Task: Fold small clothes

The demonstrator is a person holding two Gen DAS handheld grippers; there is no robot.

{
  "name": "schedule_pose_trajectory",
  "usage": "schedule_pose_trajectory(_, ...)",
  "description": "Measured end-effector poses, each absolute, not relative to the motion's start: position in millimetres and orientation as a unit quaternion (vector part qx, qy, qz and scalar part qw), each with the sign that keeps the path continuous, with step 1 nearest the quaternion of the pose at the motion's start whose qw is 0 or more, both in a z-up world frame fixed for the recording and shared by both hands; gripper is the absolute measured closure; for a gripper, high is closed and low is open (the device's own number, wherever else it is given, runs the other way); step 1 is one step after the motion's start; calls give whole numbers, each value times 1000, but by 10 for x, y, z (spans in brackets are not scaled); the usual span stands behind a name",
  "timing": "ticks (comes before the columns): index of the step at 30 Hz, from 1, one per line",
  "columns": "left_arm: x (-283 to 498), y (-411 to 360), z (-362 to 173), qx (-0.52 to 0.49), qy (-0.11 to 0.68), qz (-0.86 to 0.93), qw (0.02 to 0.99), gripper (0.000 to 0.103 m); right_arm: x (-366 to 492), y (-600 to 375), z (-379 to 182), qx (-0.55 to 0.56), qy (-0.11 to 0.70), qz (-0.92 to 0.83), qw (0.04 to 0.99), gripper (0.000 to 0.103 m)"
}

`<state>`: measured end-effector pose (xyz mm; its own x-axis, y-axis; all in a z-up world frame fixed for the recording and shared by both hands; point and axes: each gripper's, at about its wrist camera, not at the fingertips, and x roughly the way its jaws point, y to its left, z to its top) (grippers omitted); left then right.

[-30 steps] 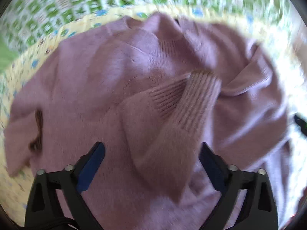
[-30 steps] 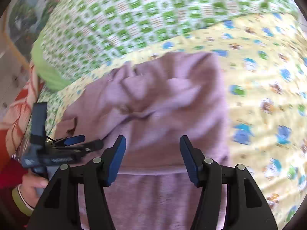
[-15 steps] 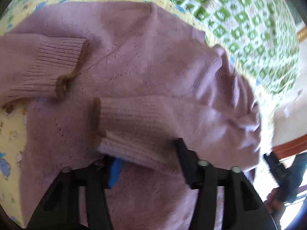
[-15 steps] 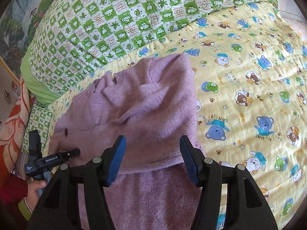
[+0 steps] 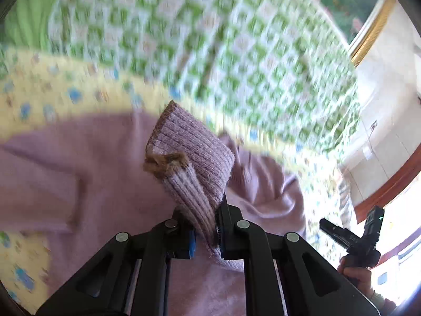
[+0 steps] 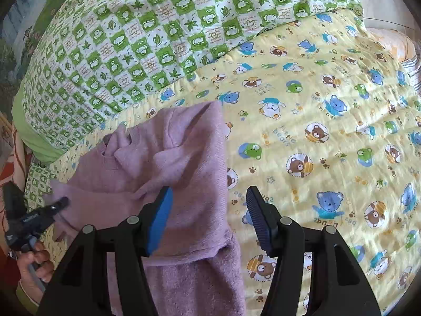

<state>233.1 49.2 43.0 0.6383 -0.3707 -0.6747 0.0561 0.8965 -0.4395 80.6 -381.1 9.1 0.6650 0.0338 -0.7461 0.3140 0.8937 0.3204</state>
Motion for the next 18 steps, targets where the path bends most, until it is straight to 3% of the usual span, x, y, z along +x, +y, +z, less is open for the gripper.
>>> schedule_pose_trajectory(7, 2395, 834, -225, -184, 475, -78, 857, 92, 994, -3868, -15, 224, 408, -85, 881, 43)
schedule_pose_trajectory(17, 2187, 867, -455, -201, 491, -52, 846, 92, 1506, -3770, -372, 224, 447, -64, 864, 42)
schedule_pose_trajectory(18, 2201, 827, -452, -202, 491, -54, 846, 92, 1549, -3761, -413, 225, 452, -57, 861, 53)
